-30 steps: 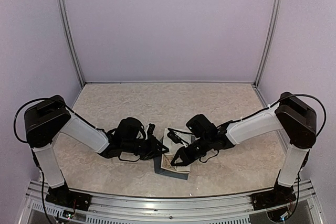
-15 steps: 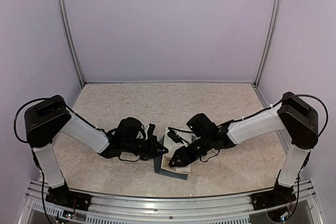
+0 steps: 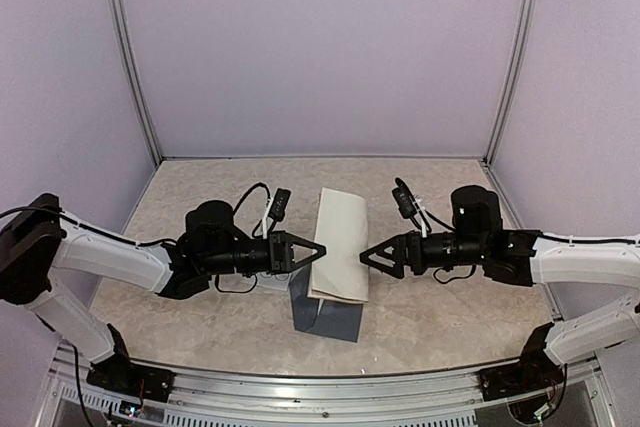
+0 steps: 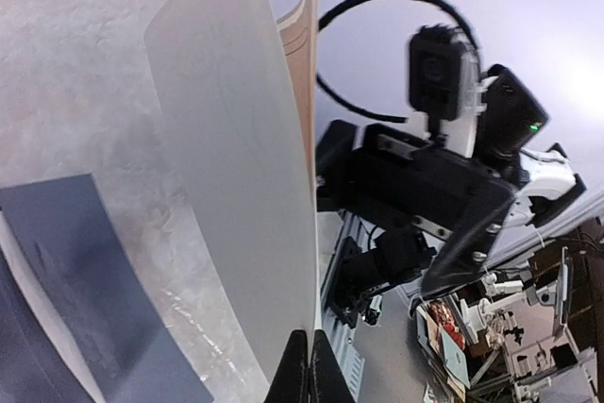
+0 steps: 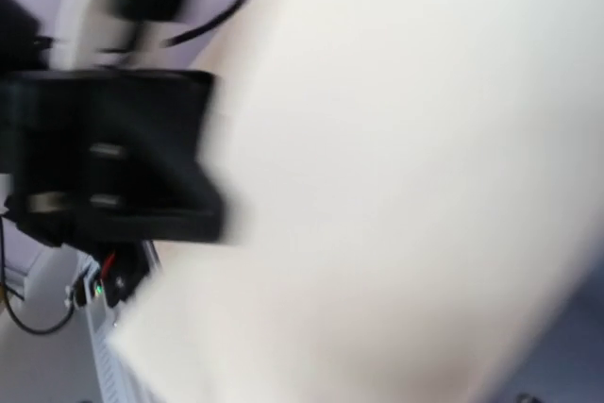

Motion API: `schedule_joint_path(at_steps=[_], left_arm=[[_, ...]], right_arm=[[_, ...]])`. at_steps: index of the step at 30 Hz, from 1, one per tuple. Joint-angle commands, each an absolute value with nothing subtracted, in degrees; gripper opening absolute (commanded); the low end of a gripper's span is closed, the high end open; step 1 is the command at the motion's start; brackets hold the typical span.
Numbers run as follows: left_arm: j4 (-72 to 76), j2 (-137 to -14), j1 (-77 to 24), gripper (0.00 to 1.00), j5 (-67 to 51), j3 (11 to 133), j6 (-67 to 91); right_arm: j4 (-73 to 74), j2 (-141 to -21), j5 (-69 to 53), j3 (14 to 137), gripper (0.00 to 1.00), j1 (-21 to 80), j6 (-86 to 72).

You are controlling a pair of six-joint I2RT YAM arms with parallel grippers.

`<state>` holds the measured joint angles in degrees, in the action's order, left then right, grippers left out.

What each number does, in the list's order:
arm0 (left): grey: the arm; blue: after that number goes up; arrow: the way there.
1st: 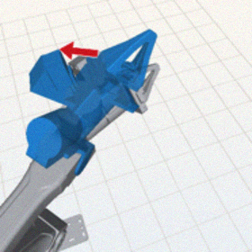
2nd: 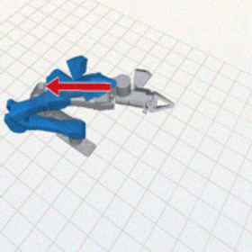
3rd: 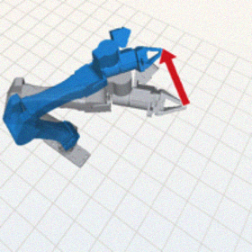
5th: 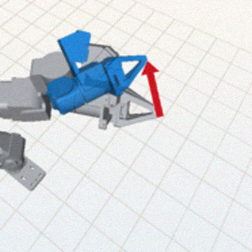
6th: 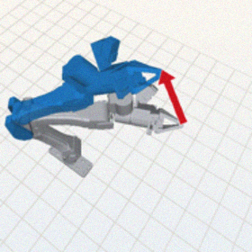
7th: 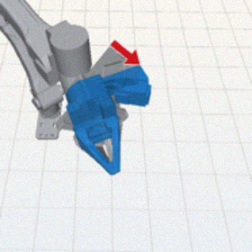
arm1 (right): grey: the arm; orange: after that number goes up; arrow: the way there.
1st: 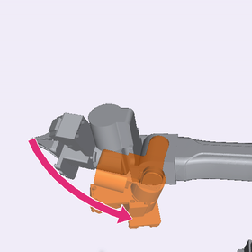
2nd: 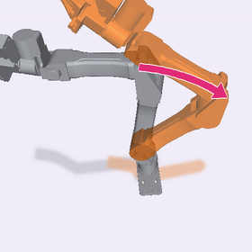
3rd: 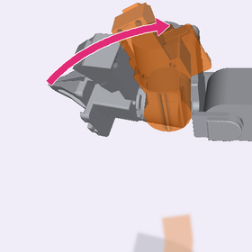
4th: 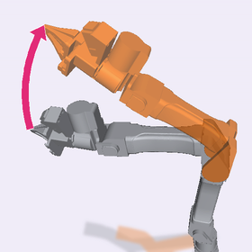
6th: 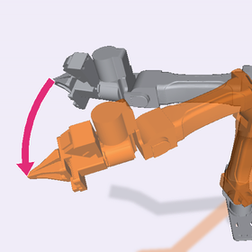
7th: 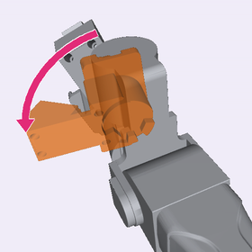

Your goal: Place the letter into the envelope and seal it

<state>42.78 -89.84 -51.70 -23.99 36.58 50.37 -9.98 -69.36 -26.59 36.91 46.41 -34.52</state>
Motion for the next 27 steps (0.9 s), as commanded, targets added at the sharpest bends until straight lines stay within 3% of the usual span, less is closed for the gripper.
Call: schedule_joint_path(at_steps=[1,6,10,19,22,27], left_arm=[[46.86,-82.98,-54.0,0.0,-24.43,35.59,42.78],[44.91,-78.29,-55.82,0.0,-25.22,36.96,40.52],[43.84,-76.89,-56.71,0.0,-26.28,38.13,40.25],[43.24,-76.67,-57.57,0.0,-28.54,39.28,39.81],[43.12,-76.42,-57.65,0.0,-27.9,39.08,39.77],[41.75,-74.56,-57.59,0.0,-24.28,38.01,38.79]], right_arm=[[-17.76,-65.22,-27.01,33.14,0.93,45.68,-37.55],[-27.86,-63.46,-34.2,30.71,0.94,45.61,-40.48],[-35.28,-63.88,-40.15,30.46,0.84,45.6,-42.99],[-43.6,-65.36,-44.52,31.11,0.25,45.68,-47.29],[-44.68,-65.02,-44.1,30.5,0.0,45.63,-47.99],[-43.05,-62.74,-40.92,29.21,0.0,45.57,-47.48]])
